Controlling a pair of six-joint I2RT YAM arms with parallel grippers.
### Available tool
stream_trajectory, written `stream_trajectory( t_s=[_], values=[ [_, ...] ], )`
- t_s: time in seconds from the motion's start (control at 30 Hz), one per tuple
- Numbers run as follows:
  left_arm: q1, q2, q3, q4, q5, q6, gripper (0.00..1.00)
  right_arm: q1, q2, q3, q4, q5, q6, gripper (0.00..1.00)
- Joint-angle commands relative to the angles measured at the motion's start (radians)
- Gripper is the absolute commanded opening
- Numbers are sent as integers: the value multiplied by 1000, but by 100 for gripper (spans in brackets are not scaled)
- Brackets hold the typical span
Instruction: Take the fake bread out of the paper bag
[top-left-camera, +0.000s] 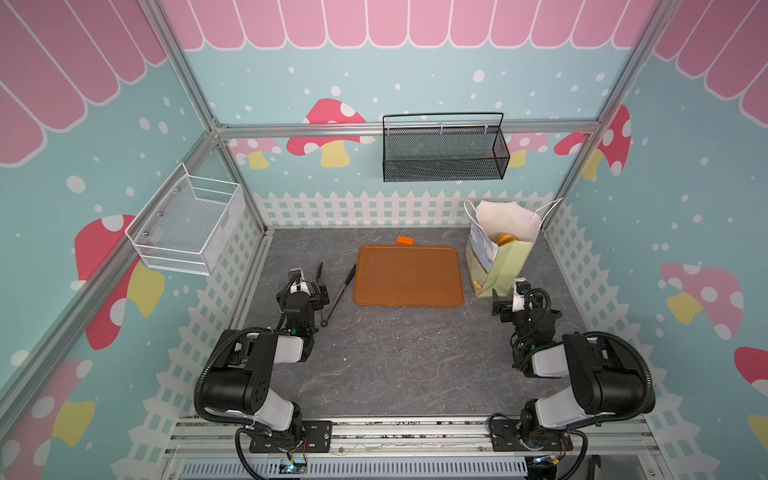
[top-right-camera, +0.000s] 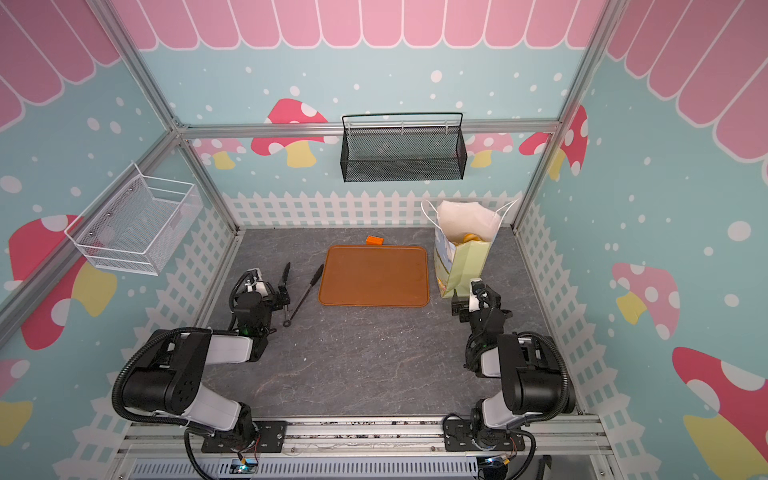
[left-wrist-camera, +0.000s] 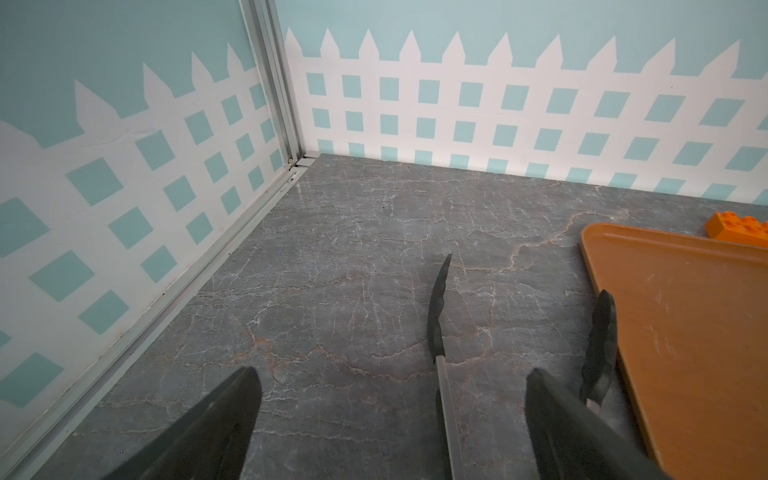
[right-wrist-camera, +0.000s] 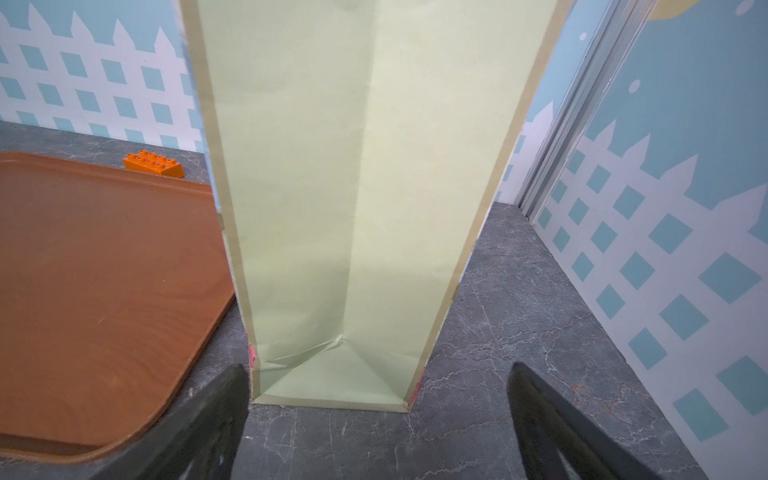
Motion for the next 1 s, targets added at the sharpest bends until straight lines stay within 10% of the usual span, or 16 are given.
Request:
stream_trajectory(
  t_s=[0.0, 0.43, 0.97],
  values=[
    [3, -6, 5, -6, 12, 4, 100, 4, 3, 12, 18, -8, -12, 98],
    [7, -92, 1, -66, -3, -10, 100, 4, -64, 4, -10, 1, -4, 98],
    [7, -244, 420, -1057, 61, -212, 100, 7, -402, 451, -1033, -50, 185, 86]
  ],
)
